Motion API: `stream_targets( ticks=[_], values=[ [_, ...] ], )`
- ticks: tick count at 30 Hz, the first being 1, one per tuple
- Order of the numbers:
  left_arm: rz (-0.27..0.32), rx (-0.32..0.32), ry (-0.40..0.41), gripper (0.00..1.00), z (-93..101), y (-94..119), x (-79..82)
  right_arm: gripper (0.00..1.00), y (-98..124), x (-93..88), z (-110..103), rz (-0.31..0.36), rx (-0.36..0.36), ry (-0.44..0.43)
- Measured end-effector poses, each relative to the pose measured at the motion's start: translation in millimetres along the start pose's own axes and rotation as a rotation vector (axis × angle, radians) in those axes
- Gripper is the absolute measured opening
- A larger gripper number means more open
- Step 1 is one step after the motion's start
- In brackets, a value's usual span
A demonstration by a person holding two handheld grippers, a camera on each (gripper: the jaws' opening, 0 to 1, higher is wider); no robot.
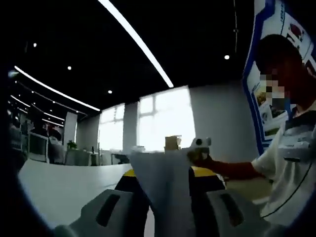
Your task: Organize the stack of printing papers by aligning and flattening the scattered papers on the table
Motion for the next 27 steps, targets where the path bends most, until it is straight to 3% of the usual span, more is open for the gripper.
stream_targets(
  ticks=[3, 6, 9, 11, 12, 14, 17, 18, 20, 21, 22, 24, 25, 27],
  values=[
    [-0.051, 0.008, -0.024, 0.16, -0.7, -4, -2.8, 0.09, -1, -3.1, -1, -0.006, 0.011, -0.021],
    [-0.031, 0.004, -0.035, 0.06, -0.7, -3, -5.5, 0.00, -1, -9.3, -3, -0.036, 0.022, -0.022],
    [-0.020, 0.010, -0.028, 0.06, 0.6, -4, -6.7, 0.00, -1, -7.5, -2, -0.040, 0.021, -0.016],
    [-0.024, 0.041, -0.003, 0.06, 3.2, -5, -2.1, 0.00, -3, -1.8, 0, -0.068, -0.011, -0.059],
    [-0.029, 0.055, 0.019, 0.06, 6.9, -4, 2.0, 0.00, -4, 4.0, -1, -0.092, -0.043, -0.105],
    [-0.043, 0.072, 0.070, 0.06, 17.5, -4, 11.1, 0.00, -8, 17.5, -7, -0.110, -0.042, -0.105],
    [-0.090, 0.099, 0.183, 0.06, 39.3, 0, 27.1, 0.00, -9, 35.5, -26, -0.127, -0.022, -0.310],
    [-0.088, 0.077, 0.227, 0.06, 46.1, 0, 30.1, 0.00, -7, 36.7, -30, -0.130, -0.023, -0.369],
    [-0.128, 0.064, 0.342, 0.06, 52.6, 1, 28.9, 0.00, -3, 31.7, -36, -0.116, -0.034, -0.481],
    [-0.138, 0.056, 0.370, 0.06, 53.8, 1, 25.4, 0.00, -2, 21.0, -38, -0.121, -0.039, -0.565],
    [-0.133, 0.065, 0.356, 0.06, 50.6, 0, 21.9, 0.00, -2, 9.6, -40, -0.128, -0.050, -0.575],
    [-0.185, 0.122, 0.396, 0.06, 34.5, 0, 0.2, 0.00, -1, -16.2, -37, -0.163, -0.089, -0.643],
    [-0.187, 0.129, 0.459, 0.06, 24.3, 1, -9.7, 0.00, -1, -31.3, -32, -0.174, -0.105, -0.714],
    [-0.168, 0.130, 0.624, 0.06, 3.9, -1, -27.2, 0.00, 0, -46.7, -23, -0.185, -0.121, -0.724]
  ],
)
Point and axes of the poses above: the point that each gripper's makers call its tool centre point, and the gripper's own axes: y roughly backward along the fingers, z roughly to its right, x roughly out of its top, the point moved 10 cm from there along y, roughly backward along the fingers, and after that the axes turned 12 degrees about y, right-handed, at the moved point
